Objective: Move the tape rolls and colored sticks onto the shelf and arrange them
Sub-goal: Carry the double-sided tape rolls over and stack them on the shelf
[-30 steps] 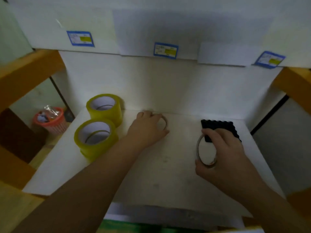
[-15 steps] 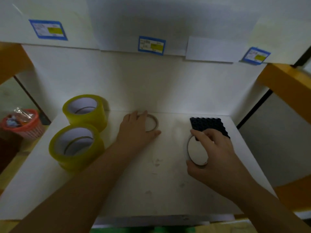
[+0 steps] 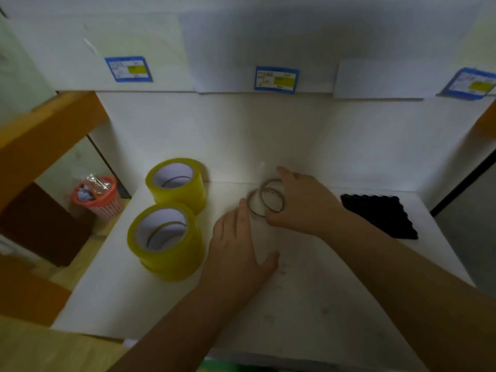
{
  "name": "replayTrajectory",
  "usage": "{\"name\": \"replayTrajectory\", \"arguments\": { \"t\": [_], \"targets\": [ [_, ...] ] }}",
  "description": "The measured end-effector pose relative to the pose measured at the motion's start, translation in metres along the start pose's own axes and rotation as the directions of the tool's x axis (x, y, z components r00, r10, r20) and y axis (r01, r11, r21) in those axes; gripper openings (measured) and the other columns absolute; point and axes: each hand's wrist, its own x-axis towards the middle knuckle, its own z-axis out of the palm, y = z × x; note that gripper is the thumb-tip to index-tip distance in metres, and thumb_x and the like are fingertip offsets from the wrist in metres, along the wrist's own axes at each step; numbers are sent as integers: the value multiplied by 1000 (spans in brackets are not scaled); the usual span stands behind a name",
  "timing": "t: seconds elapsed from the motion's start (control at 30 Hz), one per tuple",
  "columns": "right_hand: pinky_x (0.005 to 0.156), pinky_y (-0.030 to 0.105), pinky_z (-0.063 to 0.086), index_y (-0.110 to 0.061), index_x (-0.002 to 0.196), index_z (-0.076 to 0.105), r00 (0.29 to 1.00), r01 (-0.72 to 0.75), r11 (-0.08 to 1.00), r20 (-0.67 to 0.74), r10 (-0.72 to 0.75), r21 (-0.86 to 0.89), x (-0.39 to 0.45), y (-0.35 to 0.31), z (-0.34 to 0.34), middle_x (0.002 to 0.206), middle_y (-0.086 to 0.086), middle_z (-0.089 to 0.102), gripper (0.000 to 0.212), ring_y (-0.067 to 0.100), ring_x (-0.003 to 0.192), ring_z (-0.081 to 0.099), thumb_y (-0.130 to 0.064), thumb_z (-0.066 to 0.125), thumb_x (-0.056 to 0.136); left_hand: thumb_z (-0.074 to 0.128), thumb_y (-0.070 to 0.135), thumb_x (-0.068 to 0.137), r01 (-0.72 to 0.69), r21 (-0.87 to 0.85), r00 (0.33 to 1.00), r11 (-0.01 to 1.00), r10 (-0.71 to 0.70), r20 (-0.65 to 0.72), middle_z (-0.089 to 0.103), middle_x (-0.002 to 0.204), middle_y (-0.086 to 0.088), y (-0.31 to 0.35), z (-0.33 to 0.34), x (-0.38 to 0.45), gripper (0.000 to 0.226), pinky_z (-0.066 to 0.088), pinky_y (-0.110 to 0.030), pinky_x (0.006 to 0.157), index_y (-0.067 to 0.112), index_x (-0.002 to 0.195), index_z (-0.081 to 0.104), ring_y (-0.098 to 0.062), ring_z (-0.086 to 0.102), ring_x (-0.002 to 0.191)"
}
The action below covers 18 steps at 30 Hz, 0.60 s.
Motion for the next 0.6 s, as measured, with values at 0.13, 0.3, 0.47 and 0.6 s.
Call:
{"name": "replayTrajectory", "arguments": {
  "t": [0.13,0.3,0.47,0.6],
  "targets": [
    [96,40,49,-18,152,25,999,42,997,16,-41,-58,21,-5,12,135,11,54,99,30,122,50,-61,67,72,54,61,76,-49,57,998,997,48,29,42,147,-16,-1,-4,-6,100,29,-42,109,6,151,19,-32,40,130],
    [94,39,50,-20,148,32,996,54,994,73,-47,-97,32,-2,25,133,9,54,96,30,118,53,-59,69,69,52,61,77,-7,3,996,1000,7,85,36,152,-15,-6,-2,-9,99,23,-39,111,10,152,14,-31,34,134],
    [93,41,50,-25,139,42,995,60,990,83,-50,-129,36,-1,31,130,5,55,89,28,115,54,-67,67,65,51,60,79,5,-44,993,999,0,116,36,152,-14,-5,0,-8,98,18,-38,111,12,154,11,-26,27,134],
    [93,40,50,-23,139,43,993,52,988,114,-36,-144,38,-4,31,131,5,54,85,28,115,53,-62,67,67,51,60,79,-8,-69,995,998,15,101,36,152,-14,-6,-2,-10,97,17,-39,111,13,154,10,-28,28,135]
  ]
}}
